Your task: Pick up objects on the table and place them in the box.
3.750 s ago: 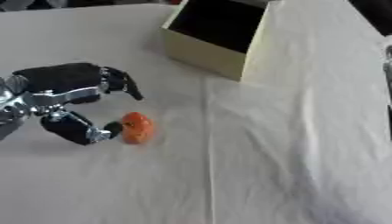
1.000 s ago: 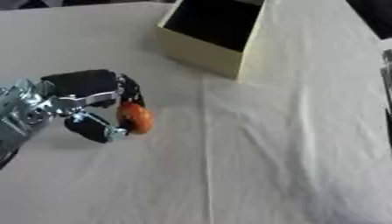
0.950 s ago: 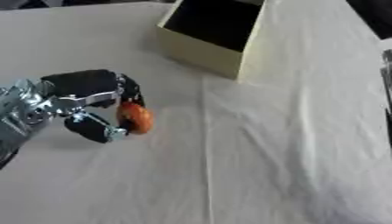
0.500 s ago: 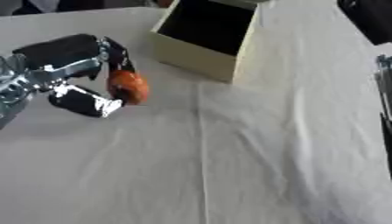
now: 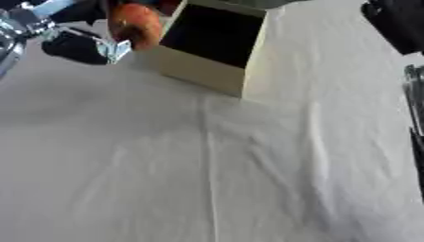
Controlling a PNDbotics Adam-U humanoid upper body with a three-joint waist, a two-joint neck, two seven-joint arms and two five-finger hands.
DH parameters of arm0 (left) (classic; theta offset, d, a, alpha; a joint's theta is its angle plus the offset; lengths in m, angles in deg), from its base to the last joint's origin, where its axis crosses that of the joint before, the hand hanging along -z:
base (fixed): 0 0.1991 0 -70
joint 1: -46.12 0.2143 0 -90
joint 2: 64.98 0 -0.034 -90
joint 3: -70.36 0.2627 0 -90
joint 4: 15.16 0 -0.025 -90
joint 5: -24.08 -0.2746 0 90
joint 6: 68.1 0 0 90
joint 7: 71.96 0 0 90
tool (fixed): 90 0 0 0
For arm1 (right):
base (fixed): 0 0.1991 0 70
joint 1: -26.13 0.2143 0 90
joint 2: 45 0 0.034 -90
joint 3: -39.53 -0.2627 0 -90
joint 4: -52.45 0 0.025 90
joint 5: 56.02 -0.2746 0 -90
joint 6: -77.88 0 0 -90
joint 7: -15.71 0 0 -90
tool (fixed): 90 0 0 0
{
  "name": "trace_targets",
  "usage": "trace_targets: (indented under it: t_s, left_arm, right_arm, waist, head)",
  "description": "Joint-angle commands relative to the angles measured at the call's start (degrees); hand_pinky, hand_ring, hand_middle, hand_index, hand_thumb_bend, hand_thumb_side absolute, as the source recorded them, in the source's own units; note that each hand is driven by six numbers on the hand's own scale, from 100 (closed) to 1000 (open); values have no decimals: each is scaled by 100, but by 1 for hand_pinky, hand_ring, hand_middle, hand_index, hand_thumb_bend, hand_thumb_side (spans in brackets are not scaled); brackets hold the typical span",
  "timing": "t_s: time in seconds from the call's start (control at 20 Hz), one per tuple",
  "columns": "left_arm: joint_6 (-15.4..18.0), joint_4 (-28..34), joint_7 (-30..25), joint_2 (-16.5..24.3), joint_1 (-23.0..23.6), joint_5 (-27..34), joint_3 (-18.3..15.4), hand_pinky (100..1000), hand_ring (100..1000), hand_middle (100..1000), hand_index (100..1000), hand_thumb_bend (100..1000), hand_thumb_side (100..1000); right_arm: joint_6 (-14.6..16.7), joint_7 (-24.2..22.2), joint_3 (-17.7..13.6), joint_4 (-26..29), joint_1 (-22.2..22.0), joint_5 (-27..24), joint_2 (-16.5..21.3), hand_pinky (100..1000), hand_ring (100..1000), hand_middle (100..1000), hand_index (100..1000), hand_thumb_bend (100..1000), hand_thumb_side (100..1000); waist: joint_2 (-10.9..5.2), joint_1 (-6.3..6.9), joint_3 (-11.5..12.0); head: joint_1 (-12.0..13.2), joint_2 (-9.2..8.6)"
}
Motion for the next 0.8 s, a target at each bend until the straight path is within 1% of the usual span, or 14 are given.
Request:
trace_targets:
  t_s: [0.05,0.25,0.45,0.65,0.8]
  left_arm:
    - [329,-723,52,-299,-477,-170,-175,298,514,556,610,100,347]
    - [697,-1658,112,-815,-965,-594,-323,301,515,557,611,100,358]
    - [982,-2393,321,-1168,-1286,-1143,-534,300,513,554,607,100,369]
    - [1185,-3034,579,-1374,-1553,-1659,-795,305,512,549,604,100,362]
    - [1296,-3385,805,-1456,-1687,-2076,-964,309,512,553,604,100,353]
  right_arm:
    - [20,-39,27,82,153,27,20,808,758,571,768,100,745]
    - [33,-67,55,79,240,13,-9,808,758,570,768,100,745]
    - [44,-85,79,83,335,1,-40,808,758,569,767,100,745]
    - [66,-116,116,96,450,-4,-71,808,758,567,767,100,746]
    - [68,-122,124,95,506,-14,-69,807,758,566,767,100,747]
  waist:
    - [-85,3,-58]
    - [-7,43,-240]
    - [69,80,-401]
    - [170,168,-619]
    - [228,221,-746]
  head:
    - [62,-119]
    - [177,-195]
    - [320,-281]
    - [469,-395]
    - [547,-443]
